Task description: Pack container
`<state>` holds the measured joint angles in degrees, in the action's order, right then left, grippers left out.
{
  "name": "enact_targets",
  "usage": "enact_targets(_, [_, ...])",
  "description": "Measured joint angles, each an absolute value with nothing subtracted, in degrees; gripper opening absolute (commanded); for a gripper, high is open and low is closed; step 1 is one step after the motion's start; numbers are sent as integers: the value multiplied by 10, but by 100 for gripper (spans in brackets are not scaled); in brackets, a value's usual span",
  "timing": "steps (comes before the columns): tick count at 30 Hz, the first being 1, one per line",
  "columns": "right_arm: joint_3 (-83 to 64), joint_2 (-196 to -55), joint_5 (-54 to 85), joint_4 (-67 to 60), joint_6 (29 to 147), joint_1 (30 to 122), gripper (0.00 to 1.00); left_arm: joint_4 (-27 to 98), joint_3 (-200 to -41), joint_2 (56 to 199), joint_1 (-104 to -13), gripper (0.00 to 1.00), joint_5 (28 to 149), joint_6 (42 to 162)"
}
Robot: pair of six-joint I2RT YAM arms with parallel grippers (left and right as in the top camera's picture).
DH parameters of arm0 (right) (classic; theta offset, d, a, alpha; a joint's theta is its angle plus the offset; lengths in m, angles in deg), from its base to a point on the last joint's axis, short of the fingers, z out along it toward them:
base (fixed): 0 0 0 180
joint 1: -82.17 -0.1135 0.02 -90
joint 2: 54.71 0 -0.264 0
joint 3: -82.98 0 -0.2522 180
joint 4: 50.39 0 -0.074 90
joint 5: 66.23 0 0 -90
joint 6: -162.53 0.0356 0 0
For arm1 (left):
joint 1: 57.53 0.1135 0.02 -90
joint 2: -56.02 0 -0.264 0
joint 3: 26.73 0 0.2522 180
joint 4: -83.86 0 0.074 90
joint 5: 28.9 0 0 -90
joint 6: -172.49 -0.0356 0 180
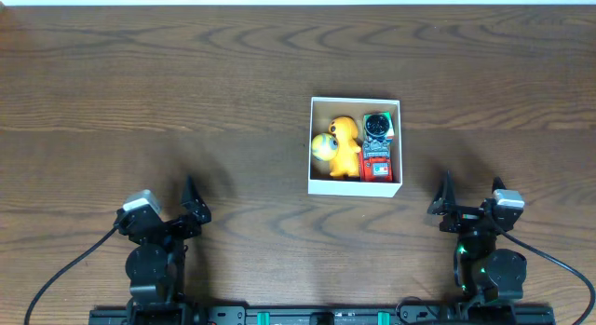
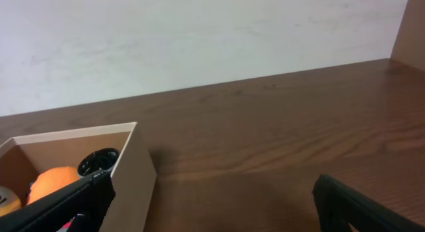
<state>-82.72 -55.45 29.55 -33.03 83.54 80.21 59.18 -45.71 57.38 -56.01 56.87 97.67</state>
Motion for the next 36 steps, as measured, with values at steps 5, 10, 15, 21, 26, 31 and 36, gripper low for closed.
enact_targets(5, [-827, -554, 296, -331, 835, 802, 99, 596, -455, 567, -560, 98, 568, 977])
enact_targets(10, [-827, -554, 296, -331, 835, 802, 99, 597, -454, 566, -560, 98, 568, 966])
enact_targets(15, [-827, -554, 296, -330, 835, 802, 99, 597, -454, 566, -561, 98, 568, 940])
enact_targets(21, [-827, -554, 296, -331, 835, 802, 99, 597, -454, 566, -578, 98, 569, 909])
enact_targets(26, [-827, -554, 296, -331, 835, 802, 99, 597, -454, 566, -580, 98, 569, 898])
enact_targets(31, [-827, -554, 296, -331, 835, 802, 99, 597, -454, 566, -580, 98, 569, 897])
enact_targets(36, [-827, -554, 296, -331, 835, 802, 99, 597, -454, 566, -580, 98, 569, 897])
